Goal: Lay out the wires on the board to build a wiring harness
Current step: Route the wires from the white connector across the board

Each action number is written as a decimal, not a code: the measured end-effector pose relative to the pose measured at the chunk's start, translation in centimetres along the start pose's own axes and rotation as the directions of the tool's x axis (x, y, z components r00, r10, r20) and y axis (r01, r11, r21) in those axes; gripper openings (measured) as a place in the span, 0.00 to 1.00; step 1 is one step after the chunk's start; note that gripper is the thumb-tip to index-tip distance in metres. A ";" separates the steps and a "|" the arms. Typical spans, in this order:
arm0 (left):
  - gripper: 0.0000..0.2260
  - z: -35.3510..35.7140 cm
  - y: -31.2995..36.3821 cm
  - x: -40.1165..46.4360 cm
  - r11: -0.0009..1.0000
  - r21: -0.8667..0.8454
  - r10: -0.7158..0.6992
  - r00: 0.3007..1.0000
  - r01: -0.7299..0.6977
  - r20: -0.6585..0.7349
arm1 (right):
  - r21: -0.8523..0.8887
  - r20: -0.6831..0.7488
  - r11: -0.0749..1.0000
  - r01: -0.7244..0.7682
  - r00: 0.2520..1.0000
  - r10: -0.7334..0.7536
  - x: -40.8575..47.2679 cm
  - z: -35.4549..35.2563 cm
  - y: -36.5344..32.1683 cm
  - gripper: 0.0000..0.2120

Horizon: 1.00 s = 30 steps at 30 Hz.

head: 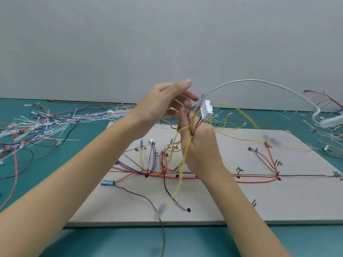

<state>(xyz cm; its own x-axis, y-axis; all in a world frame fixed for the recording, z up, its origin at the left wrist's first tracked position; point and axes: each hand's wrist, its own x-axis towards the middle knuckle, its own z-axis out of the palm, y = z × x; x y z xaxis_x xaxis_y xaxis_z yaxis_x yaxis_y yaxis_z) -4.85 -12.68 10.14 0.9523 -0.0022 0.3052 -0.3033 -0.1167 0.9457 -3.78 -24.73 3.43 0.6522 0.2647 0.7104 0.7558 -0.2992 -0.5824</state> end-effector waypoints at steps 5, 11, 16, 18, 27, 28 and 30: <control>0.17 1.9 0.8 -2.8 0.956 0.052 0.292 0.951 -0.288 -0.107 | -0.314 0.026 0.949 -0.008 1.000 0.017 -0.3 0.0 -1.0 0.06; 0.20 1.6 -0.9 -4.2 0.914 0.178 0.388 0.914 -0.365 -0.121 | -0.465 0.050 0.880 -0.091 0.990 0.129 -0.3 -0.3 -1.0 0.06; 0.09 0.8 -1.1 -3.7 0.958 0.028 0.285 0.927 -0.287 -0.243 | -0.260 -0.004 0.957 -0.128 0.991 0.131 -0.1 -0.4 -0.2 0.12; 0.06 0.4 -1.0 -3.5 0.970 -0.045 0.216 0.934 -0.238 -0.283 | -0.016 0.003 0.983 -0.182 0.983 0.182 0.2 -0.5 0.1 0.17; 0.07 -2.6 -0.2 -2.7 0.839 -0.542 -0.072 0.977 -0.049 -0.199 | 0.662 0.113 0.704 -0.259 0.962 0.248 1.4 -1.7 -0.4 0.11; 0.08 -2.8 -0.1 -2.7 0.821 -0.569 -0.085 0.979 -0.035 -0.184 | 0.731 0.196 0.606 -0.313 0.947 0.253 1.5 -2.0 -0.3 0.15; 0.08 -3.4 -0.1 -2.6 0.792 -0.611 -0.116 0.979 -0.010 -0.166 | 0.824 0.336 0.406 -0.396 0.917 0.213 1.7 -2.4 -0.1 0.23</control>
<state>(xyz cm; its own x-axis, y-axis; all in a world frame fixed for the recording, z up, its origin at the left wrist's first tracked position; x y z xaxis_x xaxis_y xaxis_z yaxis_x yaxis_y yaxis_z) -7.37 -9.31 9.66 0.9622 0.1764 0.2074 -0.2698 0.5145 0.8140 -2.90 -26.42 5.62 0.7786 0.4876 0.3950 0.0967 0.5287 -0.8433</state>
